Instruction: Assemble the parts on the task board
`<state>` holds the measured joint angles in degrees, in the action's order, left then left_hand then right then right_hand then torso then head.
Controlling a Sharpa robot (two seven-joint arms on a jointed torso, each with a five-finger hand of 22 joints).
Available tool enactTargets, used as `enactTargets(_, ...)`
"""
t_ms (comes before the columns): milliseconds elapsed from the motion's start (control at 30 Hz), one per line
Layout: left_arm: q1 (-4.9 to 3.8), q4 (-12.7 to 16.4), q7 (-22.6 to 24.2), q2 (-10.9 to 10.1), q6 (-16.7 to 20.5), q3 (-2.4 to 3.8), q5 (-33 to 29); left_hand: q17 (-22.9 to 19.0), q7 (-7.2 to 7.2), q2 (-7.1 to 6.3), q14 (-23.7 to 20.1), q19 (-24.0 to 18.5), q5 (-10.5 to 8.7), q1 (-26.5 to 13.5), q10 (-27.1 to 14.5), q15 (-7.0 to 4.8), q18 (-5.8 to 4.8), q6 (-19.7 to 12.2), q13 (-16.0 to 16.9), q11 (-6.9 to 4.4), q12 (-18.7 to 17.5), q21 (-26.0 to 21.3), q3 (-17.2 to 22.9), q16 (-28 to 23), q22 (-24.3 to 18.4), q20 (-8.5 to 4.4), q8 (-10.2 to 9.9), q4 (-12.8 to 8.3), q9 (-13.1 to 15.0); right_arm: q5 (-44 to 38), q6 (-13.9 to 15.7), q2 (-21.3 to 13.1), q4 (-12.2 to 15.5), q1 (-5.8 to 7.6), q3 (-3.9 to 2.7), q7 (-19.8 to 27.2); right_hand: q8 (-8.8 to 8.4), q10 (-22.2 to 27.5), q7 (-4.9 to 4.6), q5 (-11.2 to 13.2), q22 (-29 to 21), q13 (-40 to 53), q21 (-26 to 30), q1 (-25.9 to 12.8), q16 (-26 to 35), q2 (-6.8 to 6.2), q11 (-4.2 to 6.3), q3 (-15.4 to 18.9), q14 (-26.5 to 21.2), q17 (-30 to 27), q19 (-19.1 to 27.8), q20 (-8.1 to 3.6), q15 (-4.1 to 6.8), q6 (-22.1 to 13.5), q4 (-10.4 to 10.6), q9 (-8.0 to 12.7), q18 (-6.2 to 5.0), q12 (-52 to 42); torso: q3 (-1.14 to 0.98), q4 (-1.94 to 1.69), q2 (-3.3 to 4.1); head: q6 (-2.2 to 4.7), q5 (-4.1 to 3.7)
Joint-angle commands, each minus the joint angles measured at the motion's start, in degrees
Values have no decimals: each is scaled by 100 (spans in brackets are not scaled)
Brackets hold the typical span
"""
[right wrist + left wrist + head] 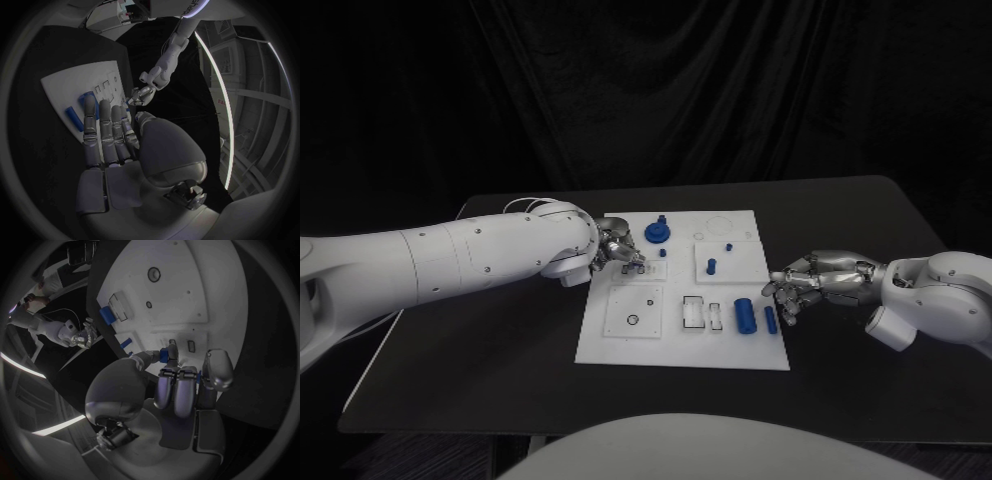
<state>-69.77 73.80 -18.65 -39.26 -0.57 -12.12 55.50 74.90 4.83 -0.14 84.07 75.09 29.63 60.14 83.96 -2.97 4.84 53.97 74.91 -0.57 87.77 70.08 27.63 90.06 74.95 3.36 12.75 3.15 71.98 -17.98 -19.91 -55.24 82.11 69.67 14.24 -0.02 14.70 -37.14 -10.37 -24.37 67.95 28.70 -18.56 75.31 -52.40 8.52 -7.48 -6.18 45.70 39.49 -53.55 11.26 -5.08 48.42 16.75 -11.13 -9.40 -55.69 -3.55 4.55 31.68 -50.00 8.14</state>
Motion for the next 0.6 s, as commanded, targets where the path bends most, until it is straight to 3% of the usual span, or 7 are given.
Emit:
enactTargets(33, -99, -11, -358, 24, -511, 5, -282, 1510, -206, -54, 593, 26, -25, 11, 403, -50, 53, 232, 1358, -31, 13, 22, 79, -6, 301, -23, 36, -66, 3, 2, -14, -10, 11, -12, -4, -77, 27, 37, -4, 34, -6, -6, 21, -39, -24, 27, -14, 32, -45, -10, 37, 0, -7, -50, 11, 7, -88, -33, 0, 0, 2, 0, 11)
enactTargets(300, -316, -245, -889, 241, -1154, 5, -302, 1510, -209, -39, 593, 26, -227, -9, 385, -64, 56, 224, 1342, -39, -8, 4, 102, -6, 305, -40, -8, -48, -19, 2, -3, -3, 19, -11, -4, -87, 29, 38, -5, 36, -8, -8, 23, -43, -25, 25, -15, 36, -46, -13, 37, 1, -8, -49, 11, 6, -88, -34, 9, -3, 4, 0, -15)
enactTargets(600, -388, -655, -1247, 645, -1711, 6, -307, 1510, -191, 17, 593, -11, -490, -24, 358, -56, 67, 169, 1322, -26, -37, -65, 136, -6, 290, -40, -92, -20, -57, 2, -1, 5, 37, -10, -4, -94, 29, 38, -5, 36, -8, -8, 23, -43, -25, 25, -15, 36, -46, -13, 37, 1, -8, -49, 11, 6, -88, -34, 4, 0, 11, 0, -33)
